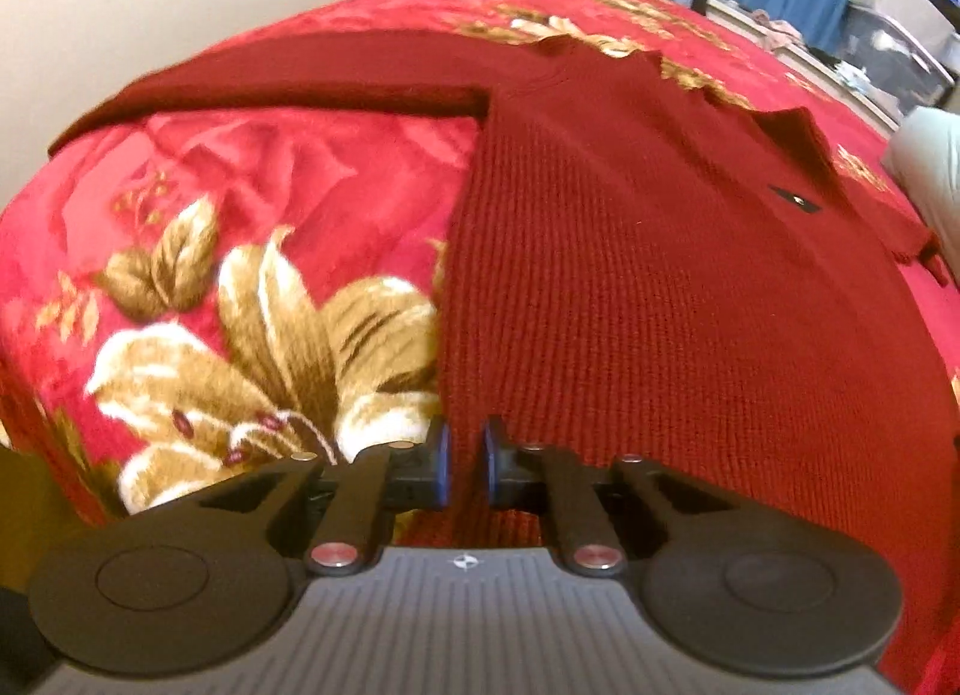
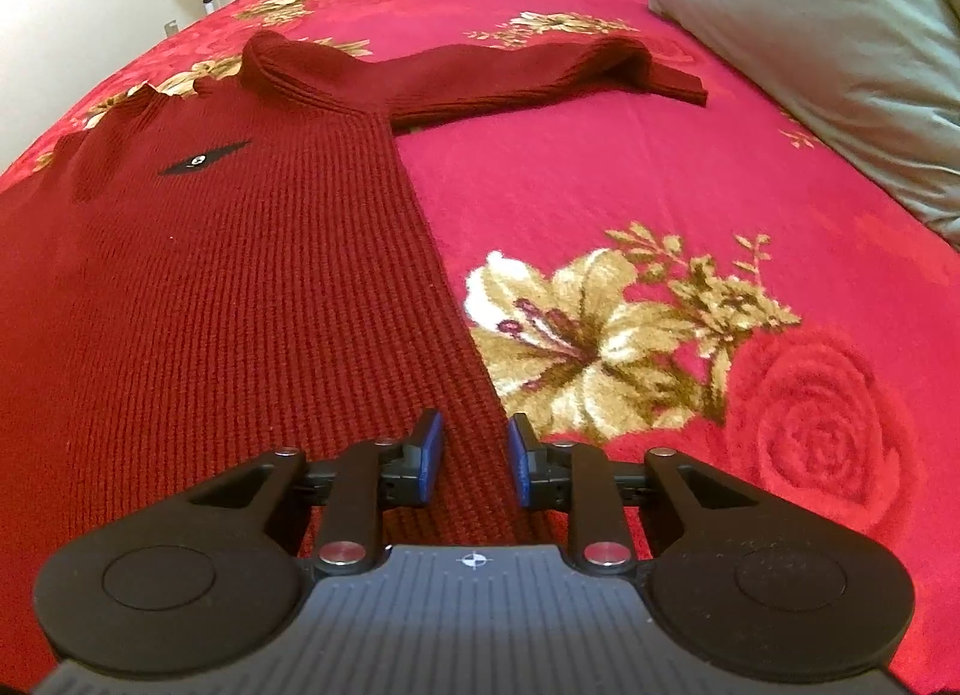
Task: Fold small clothes
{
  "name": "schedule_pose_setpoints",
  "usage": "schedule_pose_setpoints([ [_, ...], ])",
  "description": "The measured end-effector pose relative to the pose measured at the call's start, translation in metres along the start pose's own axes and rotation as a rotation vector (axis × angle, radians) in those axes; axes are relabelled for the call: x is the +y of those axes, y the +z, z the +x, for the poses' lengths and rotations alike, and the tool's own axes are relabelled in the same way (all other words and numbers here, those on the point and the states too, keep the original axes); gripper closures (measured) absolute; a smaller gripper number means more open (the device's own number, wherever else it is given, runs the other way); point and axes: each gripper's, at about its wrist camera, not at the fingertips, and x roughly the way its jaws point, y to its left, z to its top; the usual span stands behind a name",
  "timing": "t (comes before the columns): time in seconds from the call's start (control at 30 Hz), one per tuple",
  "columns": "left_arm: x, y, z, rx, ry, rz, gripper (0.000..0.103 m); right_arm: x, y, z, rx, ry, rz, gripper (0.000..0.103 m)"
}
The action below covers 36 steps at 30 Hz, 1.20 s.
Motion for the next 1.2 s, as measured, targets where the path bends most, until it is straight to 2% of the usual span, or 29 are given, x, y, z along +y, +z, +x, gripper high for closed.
schedule_pose_setpoints([
  [0.07, 0.000, 0.000, -0.006, -0.029, 0.000, 0.006, 0.093, -0.003, 0.002, -0.004, -0.013, 0.009, 0.017, 0.103],
  [0.13, -0.002, 0.002, -0.009, -0.047, 0.012, 0.025, 0.093, -0.006, 0.003, -0.009, -0.025, 0.012, 0.026, 0.103],
  [0.23, -0.001, 0.000, 0.003, 0.018, 0.032, 0.029, 0.090, -0.007, -0.003, 0.003, 0.021, -0.072, -0.008, 0.103],
  [0.27, -0.002, 0.000, 0.002, 0.010, 0.046, 0.027, 0.085, -0.008, -0.004, 0.004, 0.024, -0.077, 0.003, 0.103],
  [0.33, -0.008, 0.002, -0.008, -0.056, 0.075, 0.066, 0.084, -0.011, -0.001, -0.003, -0.011, -0.052, 0.043, 0.101],
  [0.37, -0.015, 0.003, -0.016, -0.106, 0.087, 0.109, 0.078, -0.011, 0.001, -0.010, -0.049, -0.025, 0.058, 0.101],
  [0.43, -0.029, 0.002, -0.029, -0.198, 0.079, 0.191, 0.075, -0.008, 0.005, -0.024, -0.122, 0.018, 0.061, 0.097],
  [0.5, -0.041, -0.001, -0.035, -0.236, 0.024, 0.239, 0.075, -0.002, 0.006, -0.033, -0.169, 0.076, 0.048, 0.084],
  [0.57, -0.048, -0.005, -0.031, -0.205, -0.025, 0.258, 0.071, 0.005, 0.005, -0.030, -0.154, 0.132, 0.031, 0.073],
  [0.6, -0.051, -0.007, -0.024, -0.152, -0.056, 0.257, 0.067, 0.009, 0.003, -0.025, -0.121, 0.144, 0.017, 0.069],
  [0.63, -0.054, -0.008, -0.015, -0.082, -0.081, 0.256, 0.054, 0.012, 0.001, -0.017, -0.068, 0.139, -0.003, 0.068],
  [0.67, -0.056, -0.010, -0.004, 0.002, -0.099, 0.253, 0.051, 0.015, -0.004, -0.006, 0.001, 0.111, -0.027, 0.068],
  [0.7, -0.056, -0.014, 0.003, 0.046, -0.096, 0.244, 0.051, 0.017, -0.007, -0.001, 0.019, 0.087, -0.043, 0.068],
  [0.83, -0.065, -0.009, -0.015, -0.054, -0.092, 0.281, 0.050, 0.018, -0.001, -0.013, -0.046, 0.098, -0.036, 0.067],
  [0.97, -0.067, 0.002, -0.032, -0.143, -0.102, 0.246, 0.048, 0.015, 0.006, -0.026, -0.112, 0.120, -0.005, 0.067],
  [1.1, -0.067, 0.036, -0.053, -0.212, -0.112, 0.217, 0.044, 0.013, 0.012, -0.032, -0.170, 0.134, 0.003, 0.066],
  [1.2, -0.064, 0.071, -0.072, -0.302, -0.098, 0.215, 0.034, 0.015, 0.017, -0.039, -0.222, 0.144, 0.005, 0.066],
])
